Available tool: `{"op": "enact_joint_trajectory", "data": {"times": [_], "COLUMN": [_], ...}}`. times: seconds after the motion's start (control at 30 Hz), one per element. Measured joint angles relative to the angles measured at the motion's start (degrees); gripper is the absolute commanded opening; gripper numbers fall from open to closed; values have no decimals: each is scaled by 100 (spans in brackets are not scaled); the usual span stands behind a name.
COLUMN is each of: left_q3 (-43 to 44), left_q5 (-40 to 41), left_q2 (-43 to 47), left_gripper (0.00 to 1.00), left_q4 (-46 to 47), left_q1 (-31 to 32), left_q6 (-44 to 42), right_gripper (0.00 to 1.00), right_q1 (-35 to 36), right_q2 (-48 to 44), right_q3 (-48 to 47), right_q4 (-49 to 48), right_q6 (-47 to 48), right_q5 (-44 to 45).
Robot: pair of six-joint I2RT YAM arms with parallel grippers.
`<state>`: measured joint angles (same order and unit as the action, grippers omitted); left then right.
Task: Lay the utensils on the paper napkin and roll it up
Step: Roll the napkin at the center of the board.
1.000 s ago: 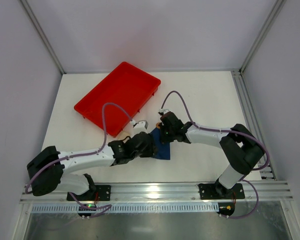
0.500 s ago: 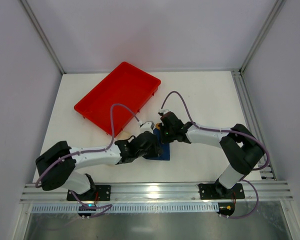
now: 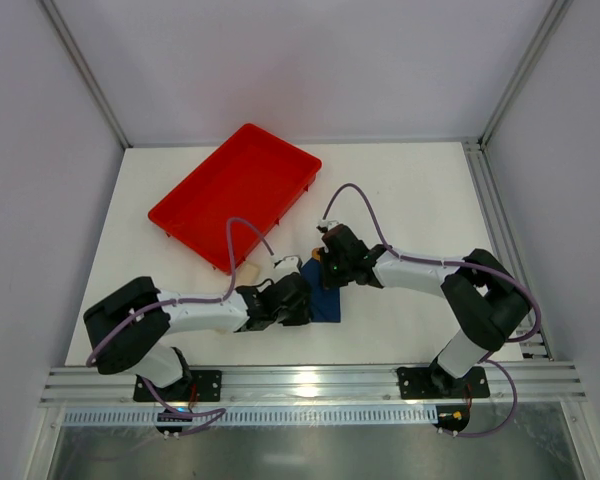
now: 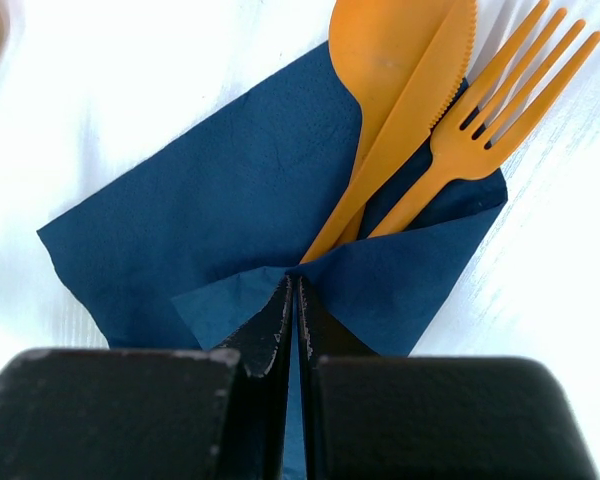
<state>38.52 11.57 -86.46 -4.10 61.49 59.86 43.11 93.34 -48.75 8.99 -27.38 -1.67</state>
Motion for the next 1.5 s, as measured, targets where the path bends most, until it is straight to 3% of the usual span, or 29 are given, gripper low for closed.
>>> {"op": "enact_joint_trajectory", "data": {"times": [0.53, 1.17, 1.5], "left_q3": [393, 568, 638], "left_q5": [-24, -367, -7], "left_q2": [0, -479, -72], "left_gripper": [26, 17, 25], "left_q4": [-468, -326, -1121], "left_q1": [48, 155, 177], "left_q6": [-190, -256, -162], "right_gripper": [4, 4, 4], "right_q1": [0, 0, 0], "right_q2": [0, -52, -52], "right_q3": [2, 55, 55], "right_q4": [0, 0, 0], "right_q6": [-2, 0, 0], "right_q5": [-4, -2, -4]}}
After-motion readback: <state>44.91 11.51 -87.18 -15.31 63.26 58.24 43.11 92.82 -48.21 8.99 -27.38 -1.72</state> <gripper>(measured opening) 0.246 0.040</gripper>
